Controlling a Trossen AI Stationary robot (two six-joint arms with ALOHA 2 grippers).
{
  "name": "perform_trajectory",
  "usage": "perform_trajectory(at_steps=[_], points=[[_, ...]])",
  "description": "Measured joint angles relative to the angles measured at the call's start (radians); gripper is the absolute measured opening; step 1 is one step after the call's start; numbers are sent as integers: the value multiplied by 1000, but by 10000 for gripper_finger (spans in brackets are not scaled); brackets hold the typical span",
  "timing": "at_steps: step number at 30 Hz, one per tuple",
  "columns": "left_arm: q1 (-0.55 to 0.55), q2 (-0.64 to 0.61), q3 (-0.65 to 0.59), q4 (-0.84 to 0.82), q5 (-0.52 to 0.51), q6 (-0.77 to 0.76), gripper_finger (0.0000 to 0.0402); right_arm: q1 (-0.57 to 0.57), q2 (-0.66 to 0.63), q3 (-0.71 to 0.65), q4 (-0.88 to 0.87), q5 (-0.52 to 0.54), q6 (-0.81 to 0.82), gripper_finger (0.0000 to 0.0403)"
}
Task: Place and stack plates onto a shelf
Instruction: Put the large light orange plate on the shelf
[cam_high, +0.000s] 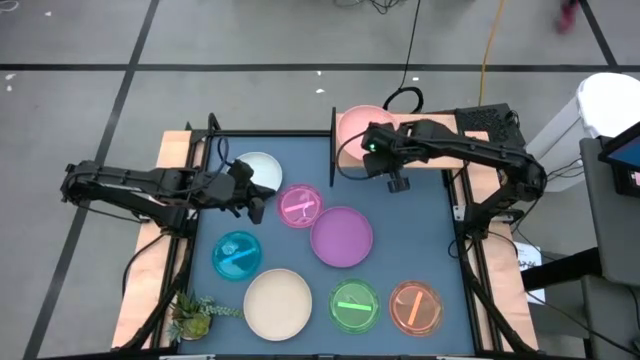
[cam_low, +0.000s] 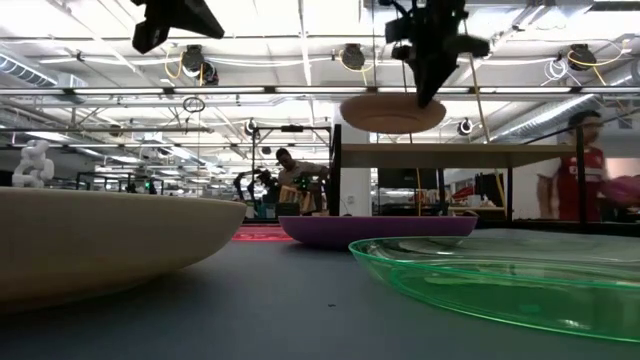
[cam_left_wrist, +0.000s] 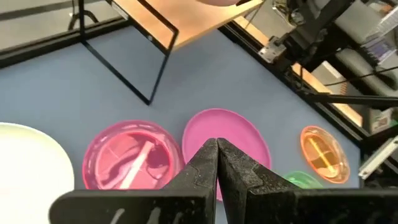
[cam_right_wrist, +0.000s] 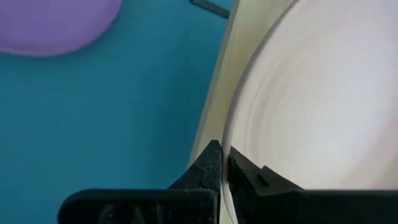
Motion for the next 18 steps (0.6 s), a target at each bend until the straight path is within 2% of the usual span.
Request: perform_trajectory(at_steps=[5, 12, 18], points=[[2, 0, -40, -2, 11, 3, 15, -6, 0, -68, 54, 22, -72, 0], [2, 0, -64, -2, 36, -27, 15, -24, 0, -112, 68, 18, -63, 0], [2, 0, -64, 0, 12, -7, 15, -54, 0, -155, 147, -30, -59, 0]])
